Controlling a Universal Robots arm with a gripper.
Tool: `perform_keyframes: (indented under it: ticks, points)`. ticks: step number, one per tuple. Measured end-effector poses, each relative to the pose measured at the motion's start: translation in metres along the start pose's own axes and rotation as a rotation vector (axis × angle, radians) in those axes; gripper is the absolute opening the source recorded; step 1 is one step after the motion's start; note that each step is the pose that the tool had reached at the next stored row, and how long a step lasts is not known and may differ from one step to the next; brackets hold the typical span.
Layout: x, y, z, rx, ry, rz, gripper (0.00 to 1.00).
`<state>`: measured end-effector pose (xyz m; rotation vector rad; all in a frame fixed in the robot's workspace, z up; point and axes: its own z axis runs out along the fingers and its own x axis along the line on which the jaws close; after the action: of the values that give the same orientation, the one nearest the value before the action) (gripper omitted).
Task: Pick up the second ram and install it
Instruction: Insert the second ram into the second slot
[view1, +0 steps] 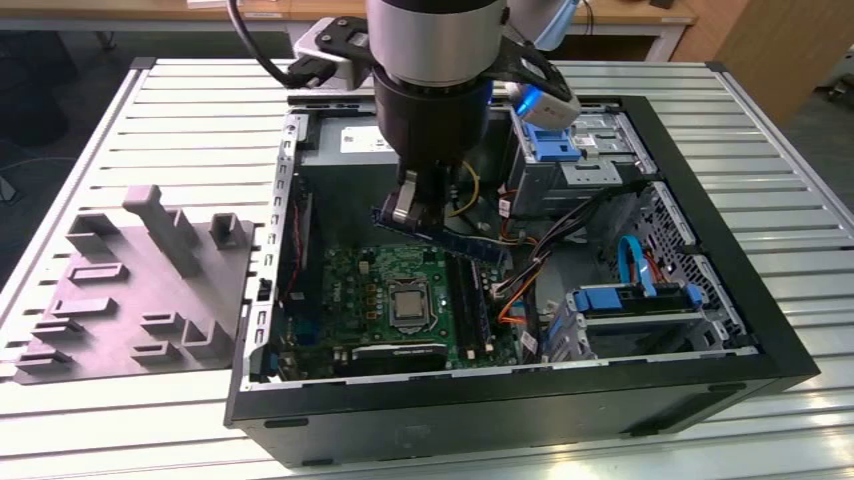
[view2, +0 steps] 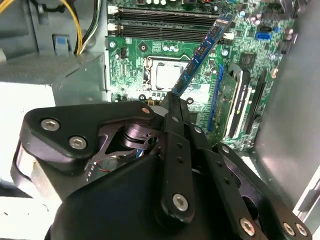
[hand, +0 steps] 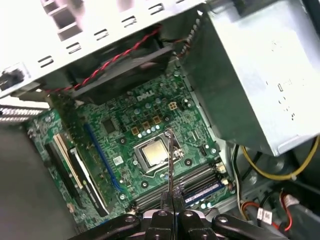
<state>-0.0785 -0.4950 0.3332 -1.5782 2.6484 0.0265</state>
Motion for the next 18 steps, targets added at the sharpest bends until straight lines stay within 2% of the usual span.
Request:
perform_keyframes:
  ticks: [9,18]
  points:
    - [0.0000,0.0000,0.0002,0.0094,0.0024,0.159,0.11]
    - [-0.0001,0.0001,0.0002,0.0163,0.0043,0.275,0.11]
